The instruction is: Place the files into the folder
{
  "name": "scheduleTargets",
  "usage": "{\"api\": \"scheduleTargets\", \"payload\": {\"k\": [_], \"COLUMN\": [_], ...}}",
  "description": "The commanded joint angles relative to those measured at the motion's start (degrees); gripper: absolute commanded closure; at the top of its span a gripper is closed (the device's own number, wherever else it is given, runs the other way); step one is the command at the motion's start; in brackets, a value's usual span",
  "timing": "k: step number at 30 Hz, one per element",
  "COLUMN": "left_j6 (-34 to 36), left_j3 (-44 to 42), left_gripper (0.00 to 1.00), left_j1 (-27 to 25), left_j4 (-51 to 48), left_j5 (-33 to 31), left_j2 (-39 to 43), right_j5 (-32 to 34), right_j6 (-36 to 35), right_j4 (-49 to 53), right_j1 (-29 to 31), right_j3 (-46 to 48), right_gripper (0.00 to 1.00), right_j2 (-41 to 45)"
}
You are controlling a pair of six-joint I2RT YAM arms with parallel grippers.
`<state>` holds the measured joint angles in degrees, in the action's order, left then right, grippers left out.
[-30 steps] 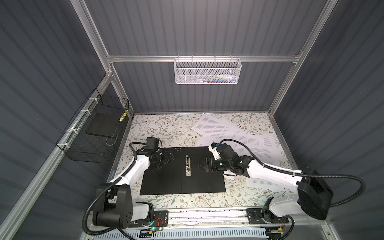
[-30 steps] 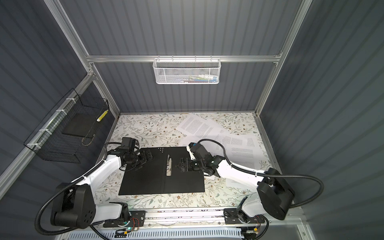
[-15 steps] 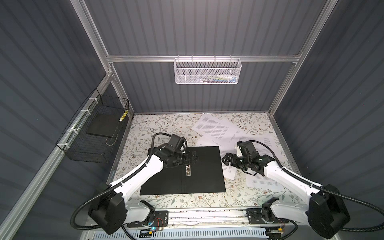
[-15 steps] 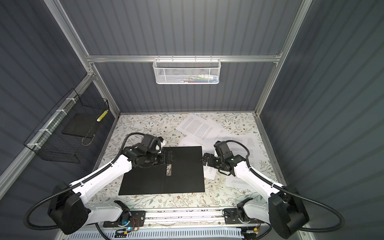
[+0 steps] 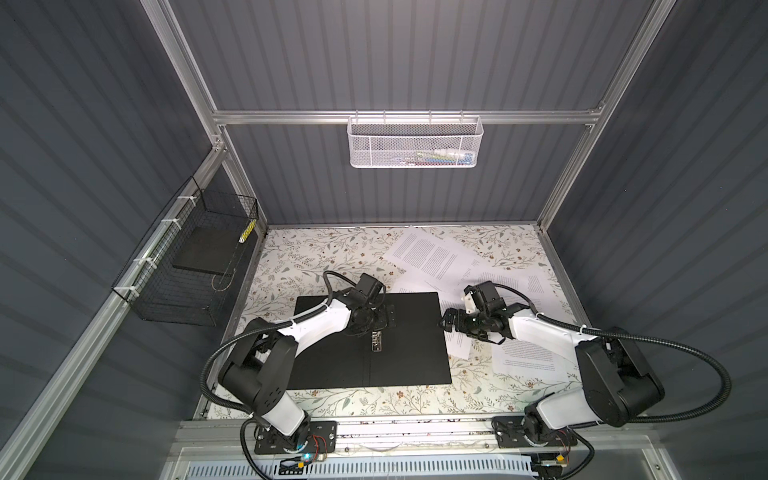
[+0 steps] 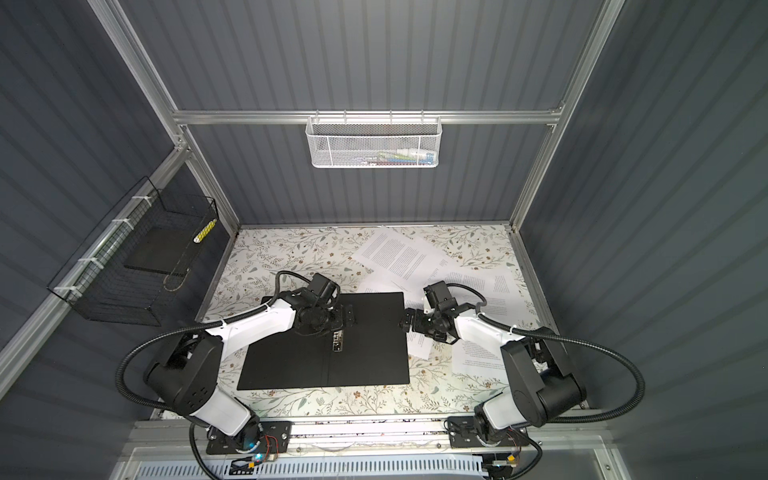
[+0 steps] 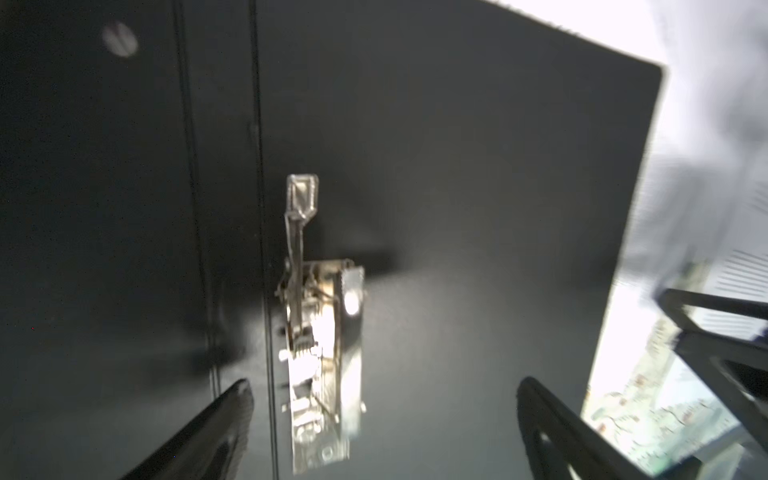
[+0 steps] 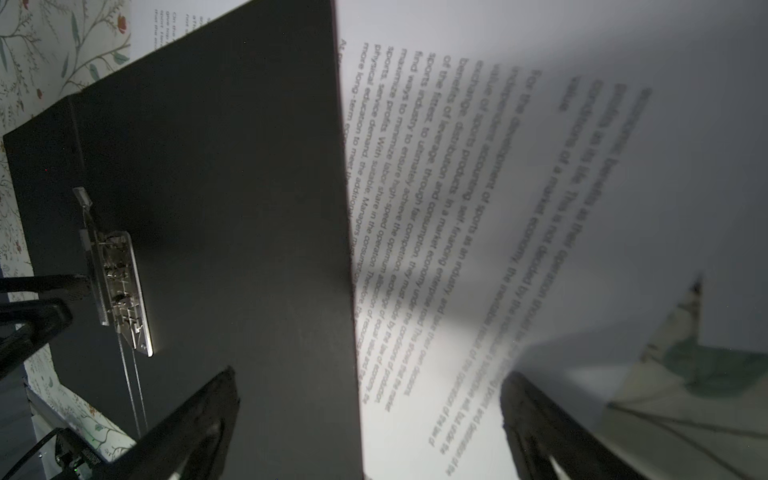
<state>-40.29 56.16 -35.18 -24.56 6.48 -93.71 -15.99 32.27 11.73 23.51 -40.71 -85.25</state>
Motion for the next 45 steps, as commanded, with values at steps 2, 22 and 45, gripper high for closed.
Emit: {"api": "scheduleTargets", "payload": {"k": [2, 22, 45], "left_j6": [2.7, 6.3, 9.1], "left_j3": [4.9, 11.5, 11.0], "left_gripper": [0.02, 0.36, 0.47], "left_j1": [-0.4, -3.9, -0.5], "left_j4": [-6.2, -16.0, -19.4], "left_j5": [-6.4, -13.7, -22.4], "left_j2": [-2.0, -10.4, -13.0], "right_j5": [-1.5, -1.9, -7.3], "right_j6": [-1.3, -2.4, 3.8], "right_j4": [-1.6, -0.8, -4.6], "right_j1": [-0.8, -0.8, -6.5], "right_j3": [-2.1, -4.1, 4.3], "right_gripper": [0.02, 0.11, 0.12], "right_j2": [-2.0, -6.8, -4.6]}}
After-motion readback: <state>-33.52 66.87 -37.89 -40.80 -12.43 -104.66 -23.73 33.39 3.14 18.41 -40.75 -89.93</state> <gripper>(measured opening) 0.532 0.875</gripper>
